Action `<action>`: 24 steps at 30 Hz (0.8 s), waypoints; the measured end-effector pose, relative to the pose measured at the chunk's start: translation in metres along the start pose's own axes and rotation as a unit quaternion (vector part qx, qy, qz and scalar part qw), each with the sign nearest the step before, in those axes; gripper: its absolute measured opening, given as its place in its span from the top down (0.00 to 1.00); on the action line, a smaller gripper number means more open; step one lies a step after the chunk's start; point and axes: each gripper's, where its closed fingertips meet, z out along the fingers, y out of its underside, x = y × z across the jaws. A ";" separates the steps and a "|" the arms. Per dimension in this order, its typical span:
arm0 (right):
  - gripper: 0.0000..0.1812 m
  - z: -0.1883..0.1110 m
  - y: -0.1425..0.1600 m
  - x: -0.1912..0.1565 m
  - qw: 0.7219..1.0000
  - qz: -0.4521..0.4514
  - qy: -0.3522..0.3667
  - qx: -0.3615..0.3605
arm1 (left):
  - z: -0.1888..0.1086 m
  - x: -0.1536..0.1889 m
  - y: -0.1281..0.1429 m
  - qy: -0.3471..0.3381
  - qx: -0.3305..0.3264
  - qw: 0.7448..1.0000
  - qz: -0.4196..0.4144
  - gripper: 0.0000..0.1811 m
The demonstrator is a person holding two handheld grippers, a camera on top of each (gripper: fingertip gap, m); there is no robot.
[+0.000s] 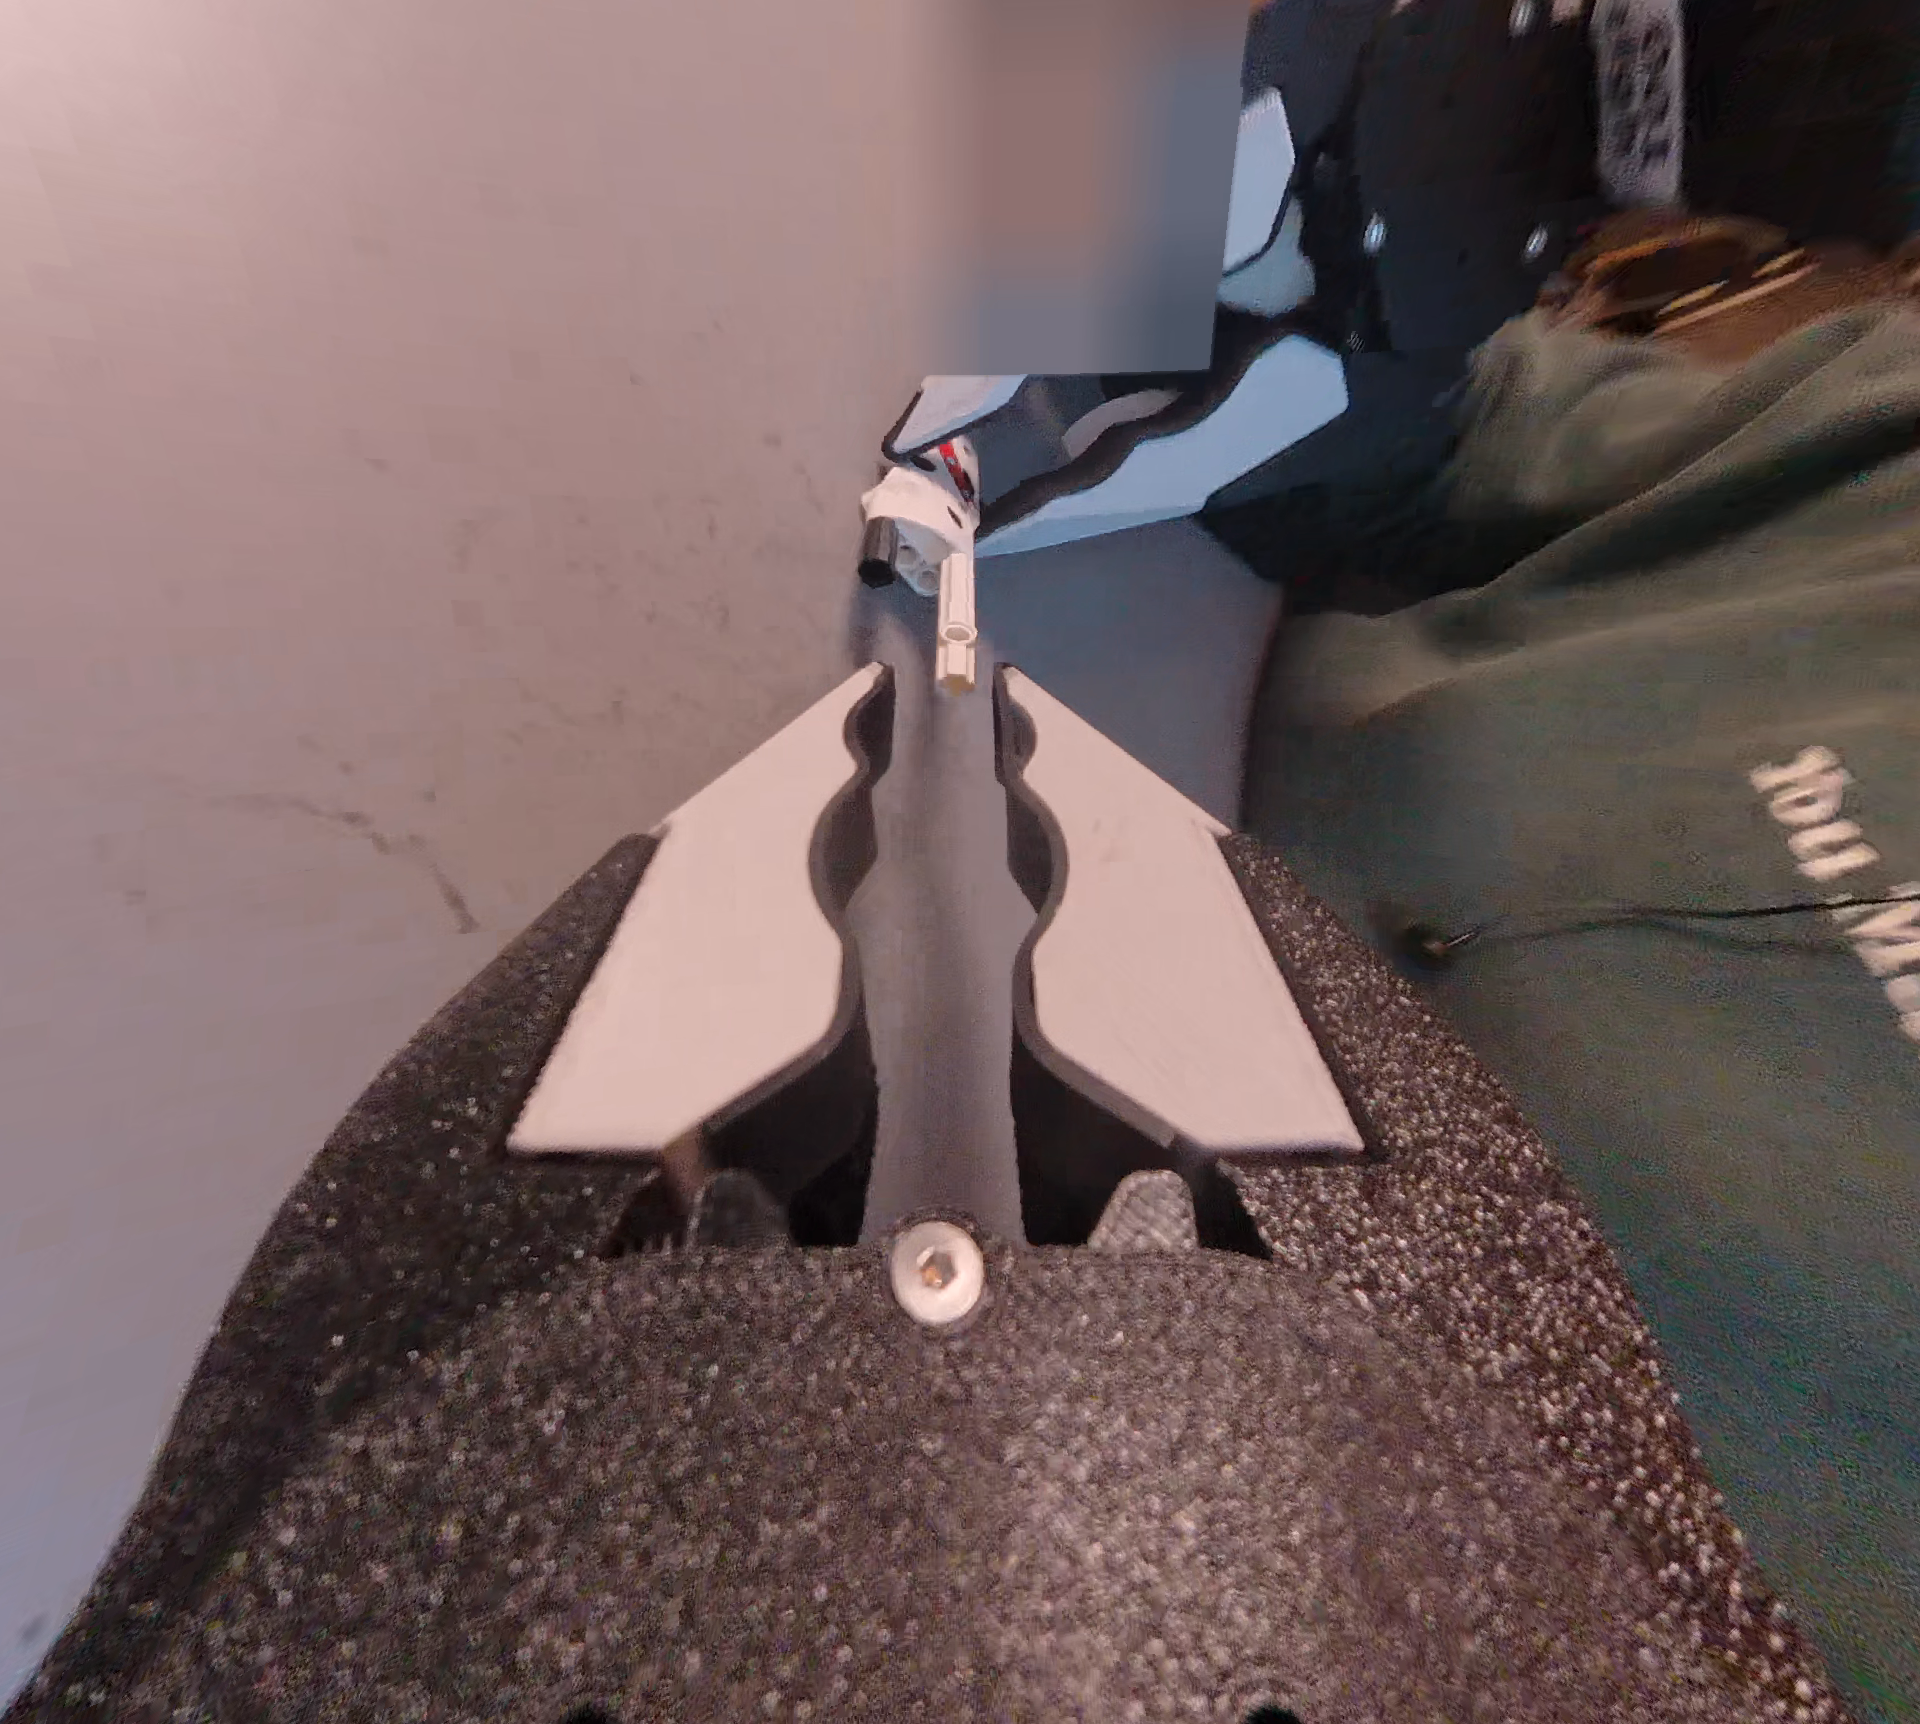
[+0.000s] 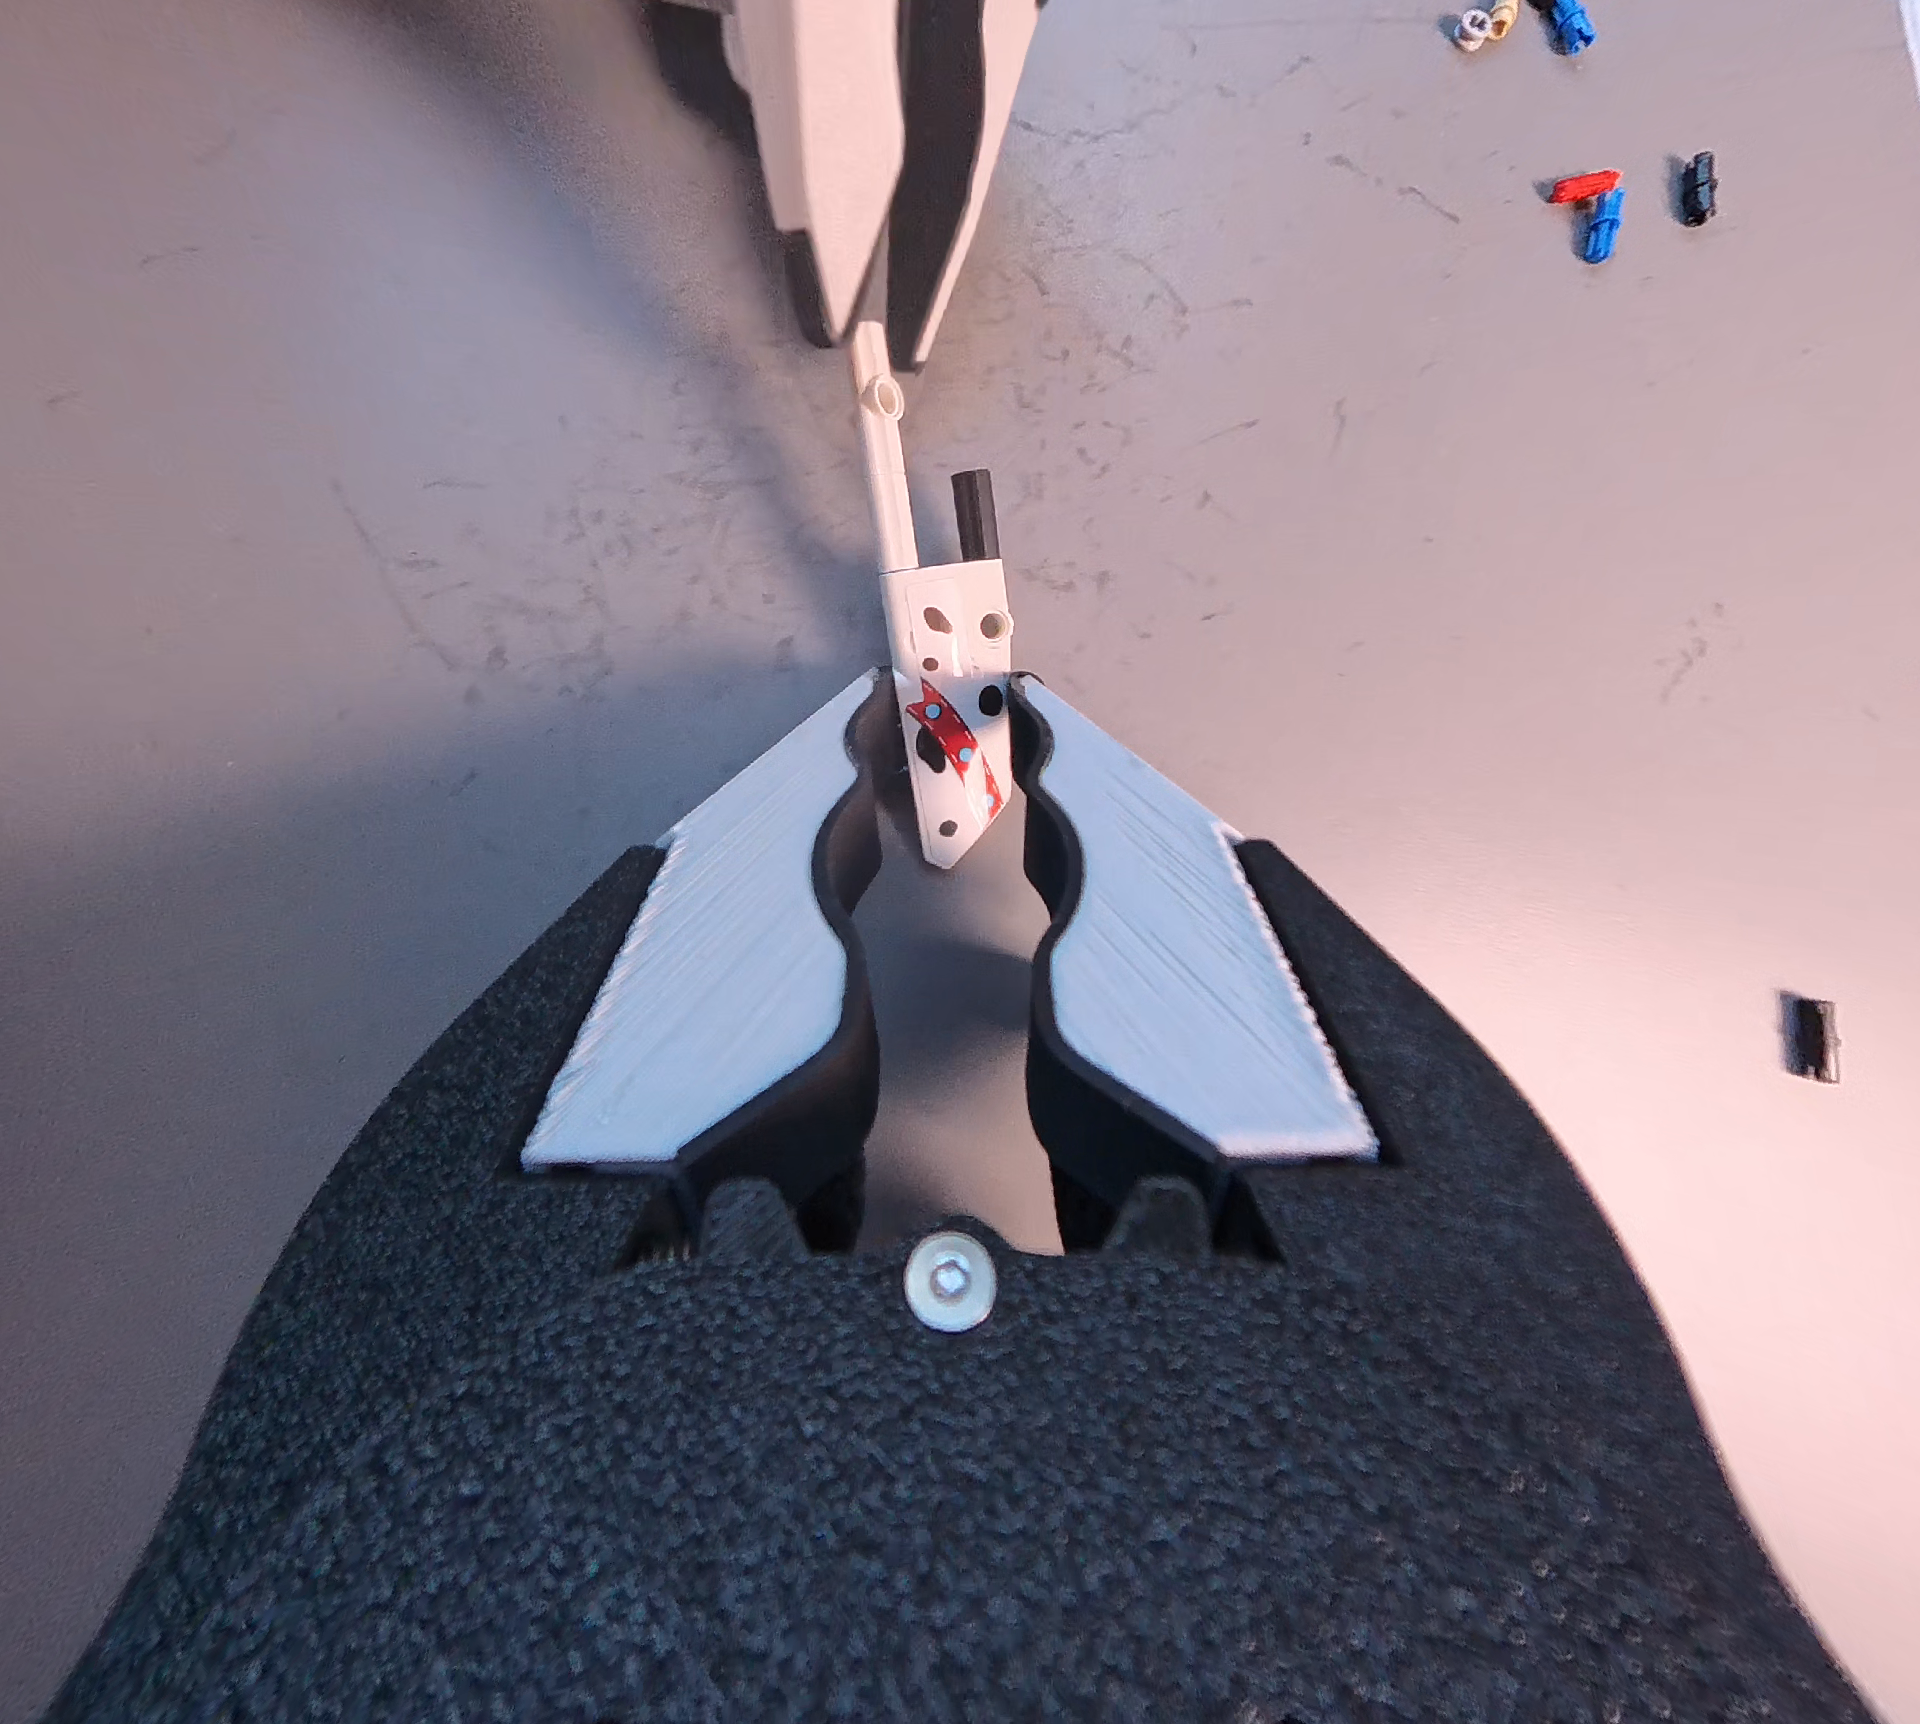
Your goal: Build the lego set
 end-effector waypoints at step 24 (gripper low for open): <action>0.89 -0.001 -0.001 -0.001 0.998 0.038 -0.044 0.011 | 0.002 -0.003 -0.004 -0.263 -0.036 0.764 0.588 0.95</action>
